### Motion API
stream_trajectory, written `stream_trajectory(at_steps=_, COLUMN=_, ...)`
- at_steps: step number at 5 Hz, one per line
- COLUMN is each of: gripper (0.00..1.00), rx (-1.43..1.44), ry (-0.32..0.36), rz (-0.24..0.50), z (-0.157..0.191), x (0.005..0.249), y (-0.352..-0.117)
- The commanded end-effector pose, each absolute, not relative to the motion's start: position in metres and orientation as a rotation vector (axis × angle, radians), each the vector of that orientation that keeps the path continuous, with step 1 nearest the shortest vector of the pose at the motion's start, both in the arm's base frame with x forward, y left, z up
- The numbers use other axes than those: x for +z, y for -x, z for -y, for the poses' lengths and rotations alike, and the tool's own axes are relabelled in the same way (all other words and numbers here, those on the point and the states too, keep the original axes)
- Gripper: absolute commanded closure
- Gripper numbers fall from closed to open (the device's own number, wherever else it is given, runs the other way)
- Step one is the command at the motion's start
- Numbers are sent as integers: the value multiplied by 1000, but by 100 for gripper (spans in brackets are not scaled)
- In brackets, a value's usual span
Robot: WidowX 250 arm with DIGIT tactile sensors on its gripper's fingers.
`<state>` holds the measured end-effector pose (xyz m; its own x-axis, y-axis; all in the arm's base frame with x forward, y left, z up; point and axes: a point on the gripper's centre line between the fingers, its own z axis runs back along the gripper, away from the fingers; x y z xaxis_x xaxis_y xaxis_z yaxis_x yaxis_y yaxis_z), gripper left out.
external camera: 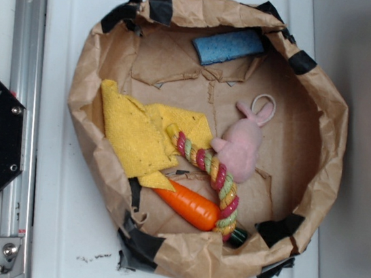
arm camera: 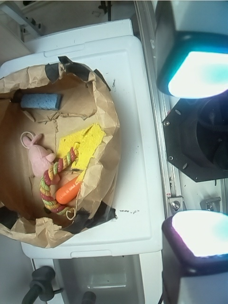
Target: Grab the multicolored rope.
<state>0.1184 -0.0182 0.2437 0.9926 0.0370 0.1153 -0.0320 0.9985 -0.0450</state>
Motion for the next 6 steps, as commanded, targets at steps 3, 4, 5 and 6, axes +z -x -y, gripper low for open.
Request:
stream_trajectory(at_steps=3, gripper=0, rx=189, ry=12, rz=227, z=25, x=221, y=-219)
stream_trajectory(at_steps=4, gripper=0, rx=443, ry=17, rz=156, z=11, x=195, y=-266)
stream_trajectory(at_steps=5, gripper=0, rx=670, ry=69, rz=2, z=9, x=150, y=-281)
stream_trajectory(at_steps=6, gripper=0, rx=753, ry=118, rz=-61, z=29, x=123, y=-282)
